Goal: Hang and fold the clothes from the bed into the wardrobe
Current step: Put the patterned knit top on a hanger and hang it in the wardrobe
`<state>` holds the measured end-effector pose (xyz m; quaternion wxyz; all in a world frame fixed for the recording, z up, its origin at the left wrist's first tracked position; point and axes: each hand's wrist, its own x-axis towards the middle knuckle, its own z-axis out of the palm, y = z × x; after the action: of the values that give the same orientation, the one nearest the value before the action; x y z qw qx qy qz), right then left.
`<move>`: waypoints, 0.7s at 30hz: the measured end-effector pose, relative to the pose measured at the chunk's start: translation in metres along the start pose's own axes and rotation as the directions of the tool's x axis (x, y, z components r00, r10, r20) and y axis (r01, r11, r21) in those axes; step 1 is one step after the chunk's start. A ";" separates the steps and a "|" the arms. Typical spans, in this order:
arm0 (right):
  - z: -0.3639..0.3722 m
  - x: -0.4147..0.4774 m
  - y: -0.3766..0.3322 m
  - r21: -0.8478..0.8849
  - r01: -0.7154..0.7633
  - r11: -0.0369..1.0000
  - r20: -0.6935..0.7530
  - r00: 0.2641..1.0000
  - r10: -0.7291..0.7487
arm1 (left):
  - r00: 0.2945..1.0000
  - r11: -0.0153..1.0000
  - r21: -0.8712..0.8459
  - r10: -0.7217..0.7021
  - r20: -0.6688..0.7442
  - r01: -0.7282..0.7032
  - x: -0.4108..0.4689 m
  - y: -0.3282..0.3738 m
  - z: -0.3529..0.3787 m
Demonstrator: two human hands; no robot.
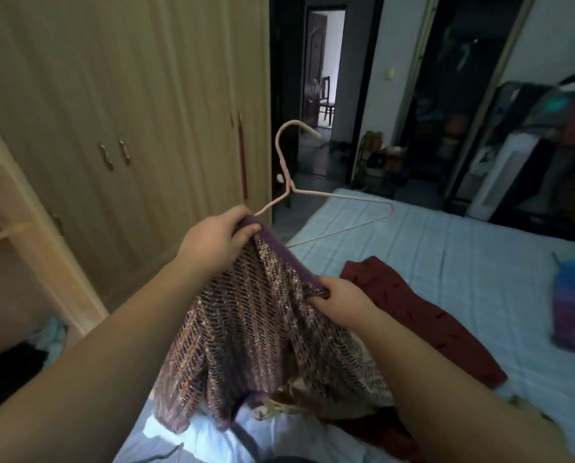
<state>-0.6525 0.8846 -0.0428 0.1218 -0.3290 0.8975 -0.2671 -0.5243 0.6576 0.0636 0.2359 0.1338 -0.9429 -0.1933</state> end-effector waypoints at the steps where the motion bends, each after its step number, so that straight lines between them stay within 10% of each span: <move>1: -0.004 -0.001 0.002 -0.045 -0.007 0.999 -0.075 0.997 0.004 | 1.000 1.000 -0.020 0.013 -0.015 -0.014 0.007 0.007 -0.003; 9: -0.080 -0.011 0.008 0.179 -0.095 0.979 -0.471 0.866 0.170 | 0.992 0.995 -0.042 0.092 -0.084 -0.095 0.063 0.056 -0.029; 21: -0.230 -0.039 -0.007 -0.173 0.045 0.984 -0.743 0.650 -0.160 | 0.977 0.976 0.105 0.200 -0.080 -0.191 0.102 0.101 -0.083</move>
<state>-0.7100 0.9978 0.1535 -0.2996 -0.2464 0.8634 -0.3227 -0.5868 0.6877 0.2149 0.2894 0.0601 -0.9481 -0.1173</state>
